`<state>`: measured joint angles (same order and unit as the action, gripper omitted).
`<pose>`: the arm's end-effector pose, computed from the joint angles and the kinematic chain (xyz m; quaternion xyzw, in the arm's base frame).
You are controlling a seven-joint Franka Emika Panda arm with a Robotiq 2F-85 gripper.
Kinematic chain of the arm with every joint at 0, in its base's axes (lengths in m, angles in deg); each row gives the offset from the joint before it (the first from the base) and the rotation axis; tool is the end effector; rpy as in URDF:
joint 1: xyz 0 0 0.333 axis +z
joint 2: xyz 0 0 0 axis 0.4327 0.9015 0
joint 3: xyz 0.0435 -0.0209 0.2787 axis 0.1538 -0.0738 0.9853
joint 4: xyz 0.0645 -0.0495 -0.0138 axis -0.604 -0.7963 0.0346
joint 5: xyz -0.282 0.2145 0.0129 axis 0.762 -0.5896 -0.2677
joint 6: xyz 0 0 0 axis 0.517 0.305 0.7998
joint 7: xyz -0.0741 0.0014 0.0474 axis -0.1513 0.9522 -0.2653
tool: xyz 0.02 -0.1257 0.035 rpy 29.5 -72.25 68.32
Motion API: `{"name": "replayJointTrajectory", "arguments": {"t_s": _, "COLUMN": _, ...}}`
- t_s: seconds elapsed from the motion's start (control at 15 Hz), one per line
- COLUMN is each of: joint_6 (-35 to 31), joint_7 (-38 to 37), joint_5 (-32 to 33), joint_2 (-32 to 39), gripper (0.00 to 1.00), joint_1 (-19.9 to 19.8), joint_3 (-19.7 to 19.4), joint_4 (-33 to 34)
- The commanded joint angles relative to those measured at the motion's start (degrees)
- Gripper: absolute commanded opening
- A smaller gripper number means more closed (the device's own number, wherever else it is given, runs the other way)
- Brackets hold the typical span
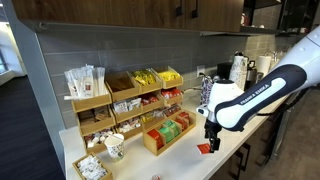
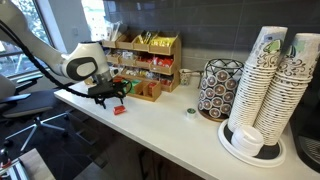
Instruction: Pick up the red sachet from the kitchen counter and put it in the forwardmost tray in the second slot from the right
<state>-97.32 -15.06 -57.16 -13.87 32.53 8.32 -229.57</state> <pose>0.4476 0.0279 0.2853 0.8874 0.4548 0.0677 0.0321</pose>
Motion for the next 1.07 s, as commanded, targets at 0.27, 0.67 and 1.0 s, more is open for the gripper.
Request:
{"name": "replayJointTrajectory", "arguments": {"t_s": 0.27, "joint_6": -2.8, "joint_7": -1.5, "joint_5": 2.0, "joint_2": 4.3, "gripper": 0.98, "joint_1": -3.6, "joint_3": 1.5, "joint_4": 2.2}}
{"name": "replayJointTrajectory", "arguments": {"t_s": 0.67, "joint_6": -4.1, "joint_7": -2.3, "joint_5": 2.8, "joint_2": 6.6, "gripper": 0.92, "joint_1": -4.5, "joint_3": 2.2, "joint_4": 2.7}}
{"name": "replayJointTrajectory", "arguments": {"t_s": 1.0, "joint_6": -4.5, "joint_7": -2.5, "joint_5": 2.8, "joint_2": 7.9, "gripper": 0.55, "joint_1": -5.0, "joint_3": 2.9, "joint_4": 3.3}}
